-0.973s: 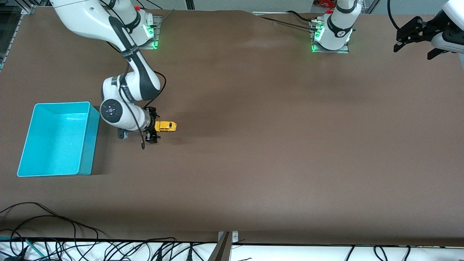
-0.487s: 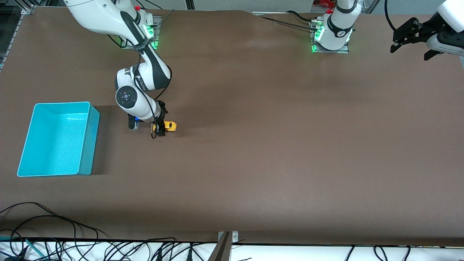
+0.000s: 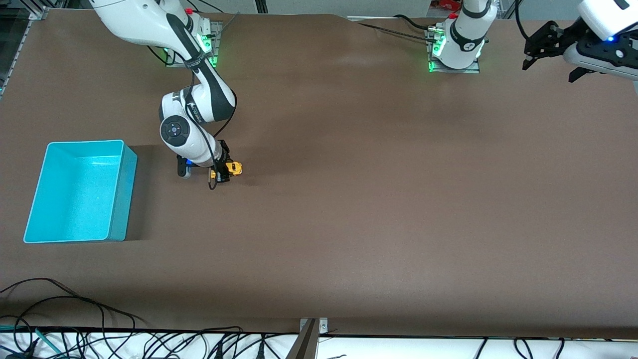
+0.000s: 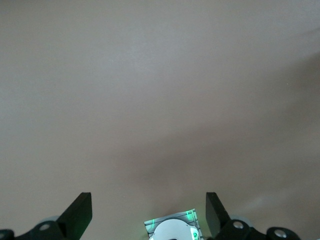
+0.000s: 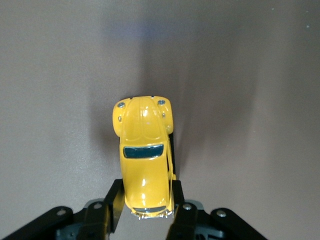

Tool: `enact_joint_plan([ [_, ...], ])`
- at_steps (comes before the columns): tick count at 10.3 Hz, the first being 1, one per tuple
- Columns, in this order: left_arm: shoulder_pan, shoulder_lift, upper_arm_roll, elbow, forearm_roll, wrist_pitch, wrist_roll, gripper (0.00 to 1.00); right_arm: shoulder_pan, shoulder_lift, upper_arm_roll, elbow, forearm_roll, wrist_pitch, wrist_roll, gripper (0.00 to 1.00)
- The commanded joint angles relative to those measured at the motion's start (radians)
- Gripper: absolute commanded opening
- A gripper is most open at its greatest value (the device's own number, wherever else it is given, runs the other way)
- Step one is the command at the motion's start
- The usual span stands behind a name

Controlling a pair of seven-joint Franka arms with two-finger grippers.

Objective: Wind up and store yellow beetle car
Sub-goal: 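Lower the right gripper and close it on the yellow car, then lift the car with the right gripper and carry it over the cyan bin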

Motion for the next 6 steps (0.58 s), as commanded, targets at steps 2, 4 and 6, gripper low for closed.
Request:
enact_joint_plan([
  [2,-0.001,0.013,0.003,0.033,0.021,-0.025,-0.01,1.0,0.014,-0.014,-0.012,0.058,-0.058,-0.111,0.017,0.14],
  [4,0.01,0.013,0.011,0.034,0.021,-0.025,-0.006,1.0,0.011,-0.004,-0.012,0.155,-0.094,-0.236,0.016,0.14],
  [6,0.008,0.015,0.002,0.034,0.023,-0.025,-0.01,1.0,-0.006,-0.009,-0.019,0.244,-0.143,-0.352,0.007,0.14],
])
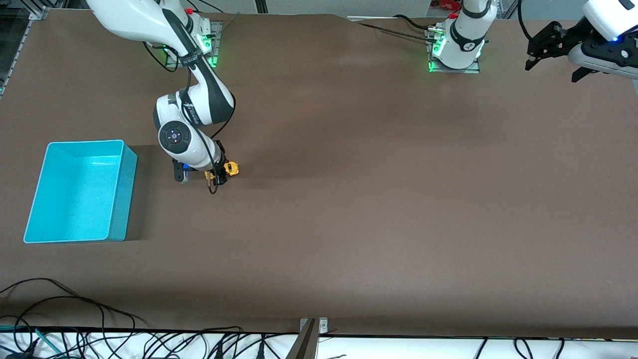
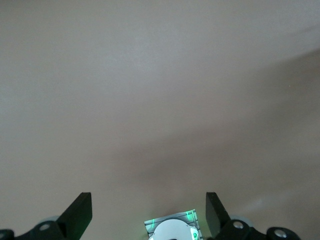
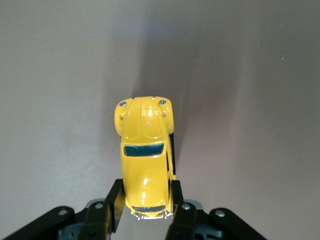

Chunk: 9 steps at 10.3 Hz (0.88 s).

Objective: Wind up and store yellow beetle car
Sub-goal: 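Lift the car with the right gripper and carry it over the cyan bin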

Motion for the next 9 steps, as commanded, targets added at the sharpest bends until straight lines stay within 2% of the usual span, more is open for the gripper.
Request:
enact_joint_plan([
  [1,-0.003,0.013,-0.008,0.033,0.022,-0.024,-0.01,1.0,-0.015,-0.008,-0.02,0.152,-0.07,-0.186,-0.016,0.14],
  [3,-0.004,0.013,-0.01,0.033,0.019,-0.024,-0.01,1.0,-0.029,-0.007,-0.098,0.303,-0.077,-0.348,-0.199,0.14],
  [5,-0.003,0.013,-0.005,0.033,0.019,-0.024,-0.01,1.0,-0.04,-0.015,-0.197,0.372,-0.064,-0.478,-0.489,0.14],
  [7,-0.001,0.015,-0.002,0.033,0.021,-0.024,-0.01,1.0,-0.041,-0.023,-0.3,0.367,-0.063,-0.57,-0.873,0.16],
  [9,0.0,0.015,0.003,0.033,0.022,-0.02,-0.002,1.0,-0.048,-0.023,-0.429,0.339,-0.061,-0.566,-1.222,0.16],
])
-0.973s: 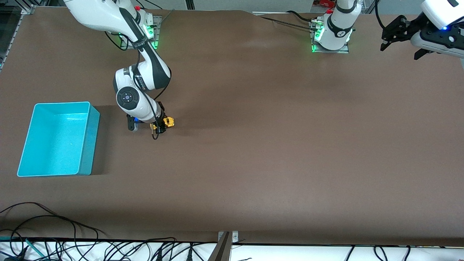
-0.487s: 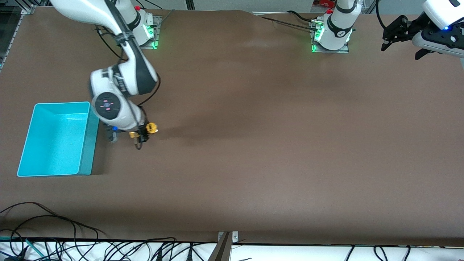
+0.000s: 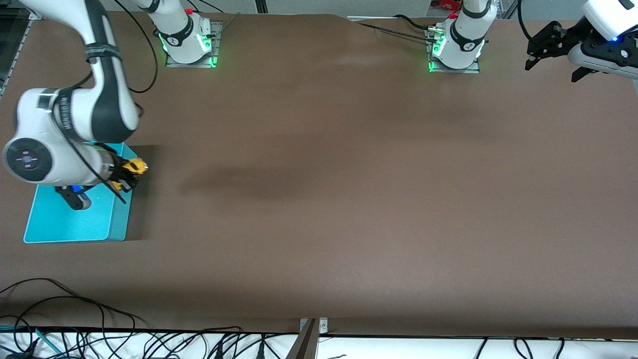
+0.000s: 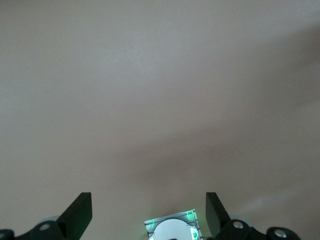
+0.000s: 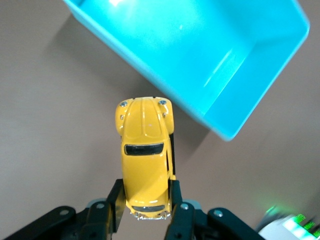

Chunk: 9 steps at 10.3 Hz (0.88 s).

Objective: Wind up and store yellow beetle car
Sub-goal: 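Lift the car with the right gripper and carry it over the cyan bin, then lower the car into the cyan bin and open the right gripper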

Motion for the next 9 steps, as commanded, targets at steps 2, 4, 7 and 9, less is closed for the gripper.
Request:
enact_joint_plan([
  [2,-0.001,0.016,0.0,0.032,0.022,-0.018,-0.001,1.0,-0.068,-0.004,-0.135,-0.067,0.066,0.05,-0.565,0.16],
  [4,0.0,0.015,0.003,0.032,0.016,-0.018,-0.007,1.0,-0.138,-0.002,-0.137,-0.182,0.086,0.209,-0.77,0.16],
  [7,0.0,0.015,0.003,0.032,0.018,-0.02,-0.01,1.0,-0.226,0.061,-0.13,-0.283,0.089,0.454,-0.951,0.16],
  [9,0.0,0.015,0.003,0.032,0.019,-0.02,-0.01,1.0,-0.226,0.119,-0.127,-0.29,0.089,0.495,-0.952,0.21],
])
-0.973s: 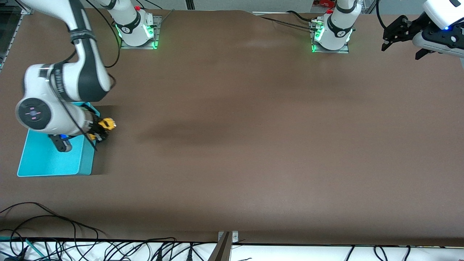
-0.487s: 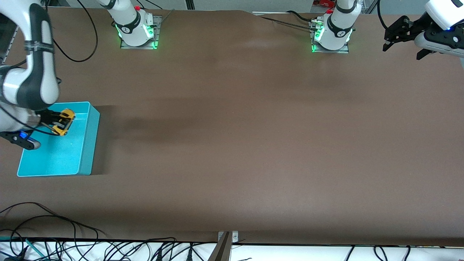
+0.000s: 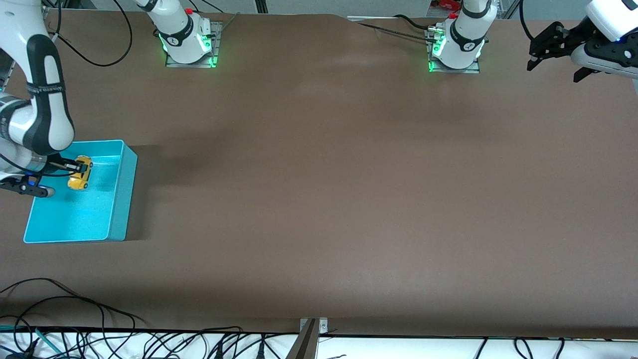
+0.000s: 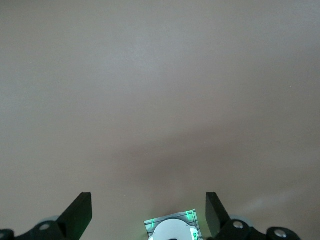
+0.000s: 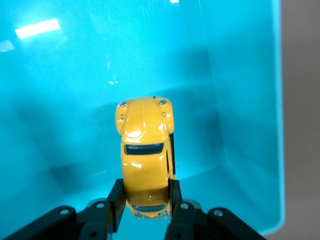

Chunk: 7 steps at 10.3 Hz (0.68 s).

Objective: Wind up and store yellow beetle car
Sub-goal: 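Lower the car into the cyan bin and open the right gripper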

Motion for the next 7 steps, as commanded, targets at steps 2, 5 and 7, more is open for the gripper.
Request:
enact_joint_plan([
  [2,0.0,0.014,-0.002,0.032,0.019,-0.02,-0.01,1.0,-0.001,0.03,0.011,0.001,0.017,0.018,-0.04,0.54],
  [5,0.001,0.014,-0.002,0.032,0.021,-0.022,-0.01,1.0,-0.001,-0.034,0.006,0.033,0.017,-0.06,-0.046,1.0],
  [7,0.0,0.014,-0.007,0.032,0.019,-0.022,-0.012,1.0,-0.001,-0.091,0.004,0.143,0.016,-0.246,-0.047,1.0],
])
